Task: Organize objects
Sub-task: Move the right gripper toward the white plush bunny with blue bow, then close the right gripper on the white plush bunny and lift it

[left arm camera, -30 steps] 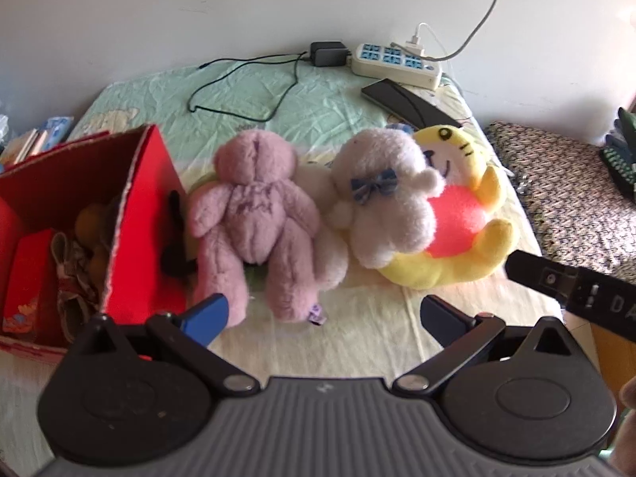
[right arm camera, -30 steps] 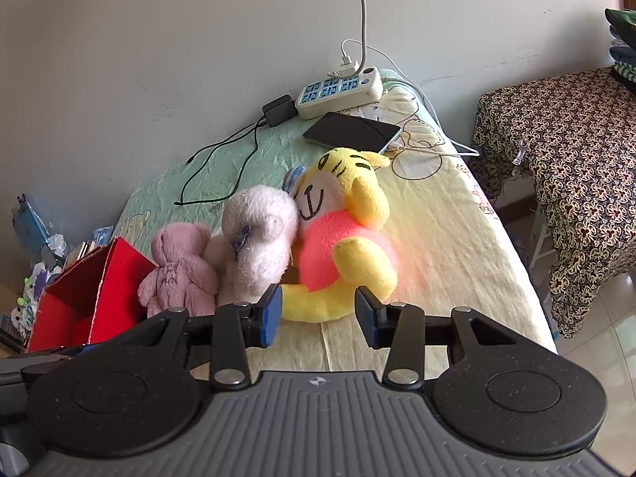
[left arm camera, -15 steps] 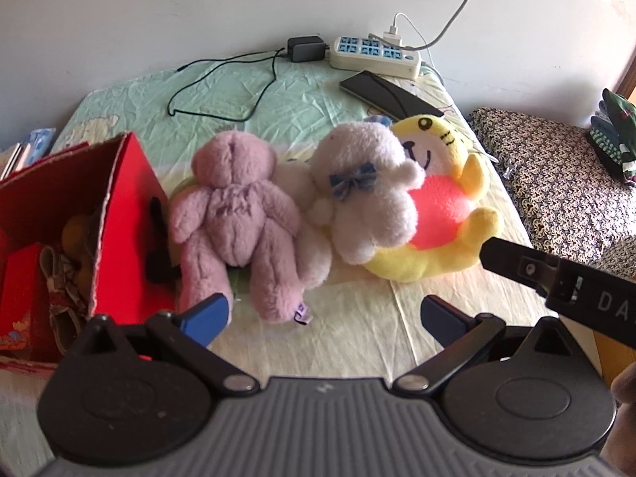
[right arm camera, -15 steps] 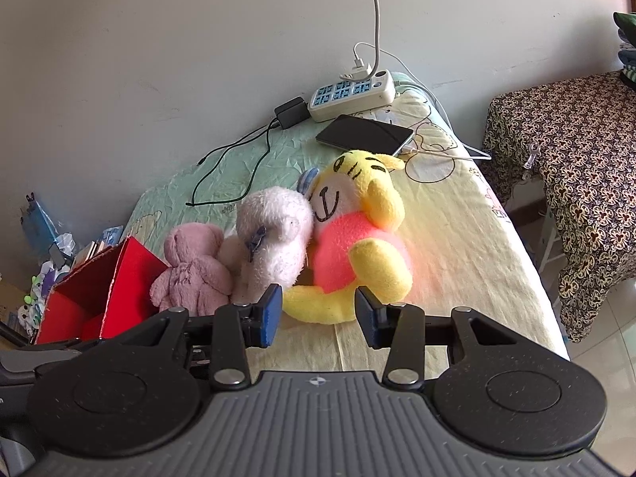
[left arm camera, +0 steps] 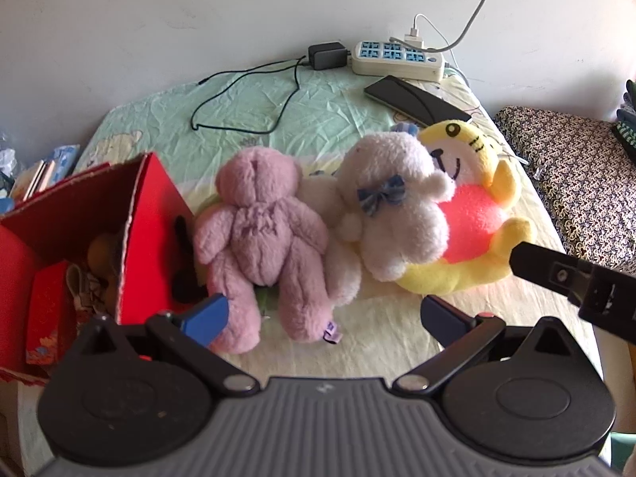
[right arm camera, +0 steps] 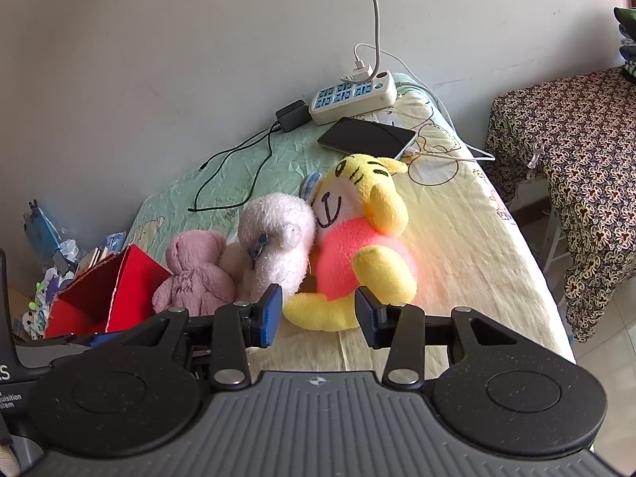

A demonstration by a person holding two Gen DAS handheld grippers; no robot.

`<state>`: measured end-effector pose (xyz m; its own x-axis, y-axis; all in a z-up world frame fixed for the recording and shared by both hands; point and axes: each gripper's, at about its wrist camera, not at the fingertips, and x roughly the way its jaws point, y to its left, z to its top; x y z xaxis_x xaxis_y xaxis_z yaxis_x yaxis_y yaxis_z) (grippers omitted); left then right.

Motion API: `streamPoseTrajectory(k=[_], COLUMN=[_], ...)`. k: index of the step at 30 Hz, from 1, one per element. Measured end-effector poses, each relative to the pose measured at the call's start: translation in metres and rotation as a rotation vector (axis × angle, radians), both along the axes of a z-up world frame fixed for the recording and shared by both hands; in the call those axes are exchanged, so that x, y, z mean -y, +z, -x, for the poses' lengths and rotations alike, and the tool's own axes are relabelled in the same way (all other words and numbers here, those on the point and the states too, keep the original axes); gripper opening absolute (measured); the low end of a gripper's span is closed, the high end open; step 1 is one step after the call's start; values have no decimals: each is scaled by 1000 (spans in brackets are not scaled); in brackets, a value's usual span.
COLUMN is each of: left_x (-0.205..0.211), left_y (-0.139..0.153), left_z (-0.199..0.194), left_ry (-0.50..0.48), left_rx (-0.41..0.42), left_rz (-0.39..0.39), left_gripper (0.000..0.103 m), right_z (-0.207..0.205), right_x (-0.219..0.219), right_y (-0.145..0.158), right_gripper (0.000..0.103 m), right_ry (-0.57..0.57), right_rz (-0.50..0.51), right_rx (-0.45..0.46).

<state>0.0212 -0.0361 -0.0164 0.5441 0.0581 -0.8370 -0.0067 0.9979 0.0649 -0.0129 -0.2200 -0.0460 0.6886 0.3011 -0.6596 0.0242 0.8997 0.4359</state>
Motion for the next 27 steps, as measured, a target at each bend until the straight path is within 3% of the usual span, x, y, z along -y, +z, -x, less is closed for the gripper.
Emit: streamPoseTrajectory(k=[8,14,23,27], left_x=[2,1,-9,-5], left_y=[-4,-6,-2,-3], left_z=[-10,-16,-19,-27], left_ry=[-14,-52,-202,-251], left_rx=[-10,-2,55,76], left_rz=[0,27,254,282], left_gripper=[103,102,95,95], right_z=[-10,-28,-55,-69], right_x=[3,5,3,3], right_y=[7,6,-5,-10], right_gripper=[44,45,45,45], right_ry=[36,77,133,157], right_rz=[-20,-94,-151,-183], right_rx=[35,24,-12,-29])
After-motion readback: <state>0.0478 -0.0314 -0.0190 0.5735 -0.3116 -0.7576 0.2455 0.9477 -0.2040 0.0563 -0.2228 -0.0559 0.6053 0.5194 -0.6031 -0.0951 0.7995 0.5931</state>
